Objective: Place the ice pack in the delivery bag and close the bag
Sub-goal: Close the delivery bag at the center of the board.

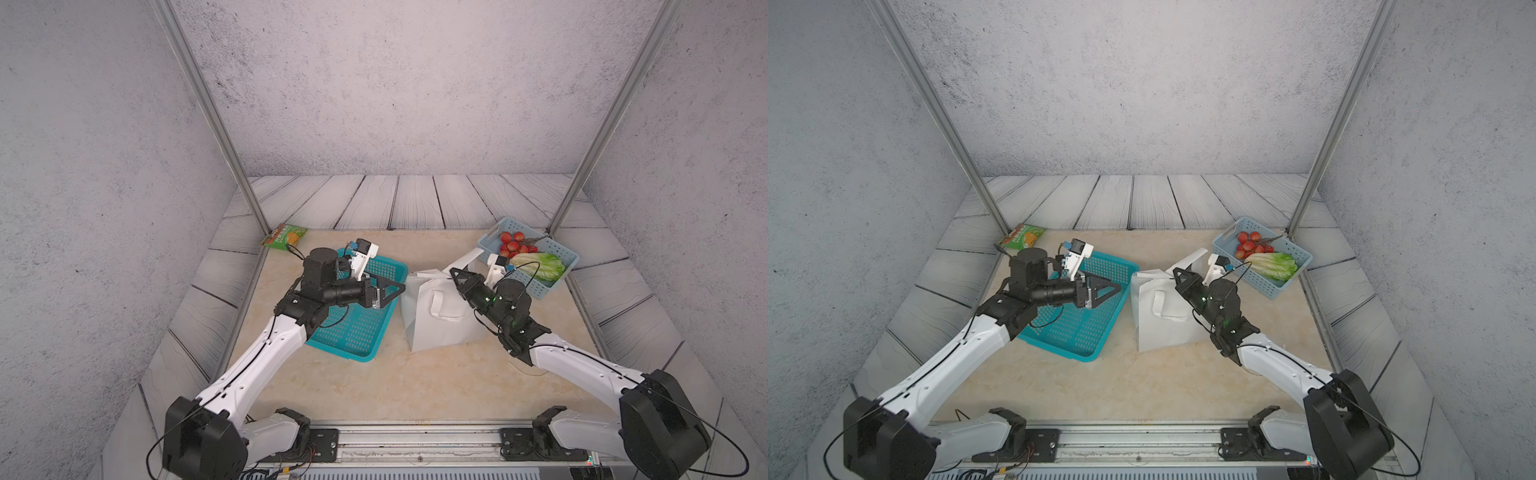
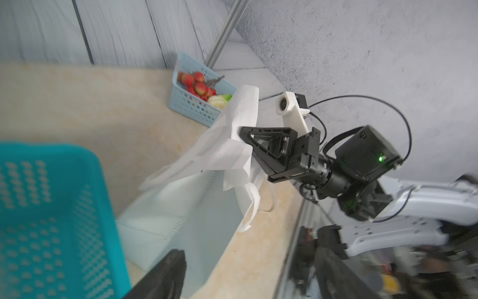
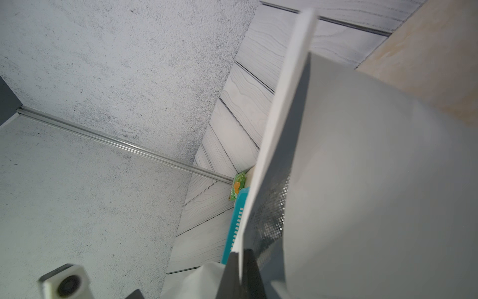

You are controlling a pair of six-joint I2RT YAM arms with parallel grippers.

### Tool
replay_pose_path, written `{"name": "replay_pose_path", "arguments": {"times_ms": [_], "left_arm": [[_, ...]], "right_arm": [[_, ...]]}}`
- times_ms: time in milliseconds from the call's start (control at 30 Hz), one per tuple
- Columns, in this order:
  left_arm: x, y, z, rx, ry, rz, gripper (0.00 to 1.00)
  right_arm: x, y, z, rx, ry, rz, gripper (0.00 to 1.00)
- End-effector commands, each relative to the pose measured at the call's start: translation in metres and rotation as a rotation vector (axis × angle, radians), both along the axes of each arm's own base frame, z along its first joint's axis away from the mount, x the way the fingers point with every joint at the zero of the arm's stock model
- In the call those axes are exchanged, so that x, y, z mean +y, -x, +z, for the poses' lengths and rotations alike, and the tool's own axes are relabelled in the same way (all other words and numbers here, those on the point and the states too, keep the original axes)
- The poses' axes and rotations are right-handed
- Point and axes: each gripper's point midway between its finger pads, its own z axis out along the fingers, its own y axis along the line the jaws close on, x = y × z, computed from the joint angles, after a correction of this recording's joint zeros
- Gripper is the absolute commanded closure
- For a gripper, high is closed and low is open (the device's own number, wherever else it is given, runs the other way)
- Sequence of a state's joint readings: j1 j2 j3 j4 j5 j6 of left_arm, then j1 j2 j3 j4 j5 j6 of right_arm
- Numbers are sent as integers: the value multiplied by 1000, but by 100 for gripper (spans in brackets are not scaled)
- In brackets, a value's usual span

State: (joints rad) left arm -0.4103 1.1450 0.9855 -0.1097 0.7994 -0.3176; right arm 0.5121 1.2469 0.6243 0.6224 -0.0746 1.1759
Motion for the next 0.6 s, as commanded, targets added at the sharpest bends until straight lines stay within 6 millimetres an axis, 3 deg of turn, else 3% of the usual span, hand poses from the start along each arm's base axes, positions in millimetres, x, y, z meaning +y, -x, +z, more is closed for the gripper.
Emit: {"name": "replay_pose_path", "arguments": {"times_ms": [0,100,133,233,300,567], "left_arm": [[5,-3,7,-367,-190,-17,1],[-5,-6,33,-493,-219,-57,0],[-13,-4,33,-496,-245,-86,0],[-39,3,0,-517,-394,-160,0],[-45,-4,-16,-497,-388,-115,0],[-49,-50,-30,-527,-296,111,0]], "right_arm": [[-1,0,-25,47,38,-2,100],[1,-1,-27,50,34,5,100],[1,-2,-27,51,34,5,100],[1,-3,-26,45,23,3,100],[0,-3,-25,39,18,-4,100],[1,-3,-24,43,9,-3,100]]}}
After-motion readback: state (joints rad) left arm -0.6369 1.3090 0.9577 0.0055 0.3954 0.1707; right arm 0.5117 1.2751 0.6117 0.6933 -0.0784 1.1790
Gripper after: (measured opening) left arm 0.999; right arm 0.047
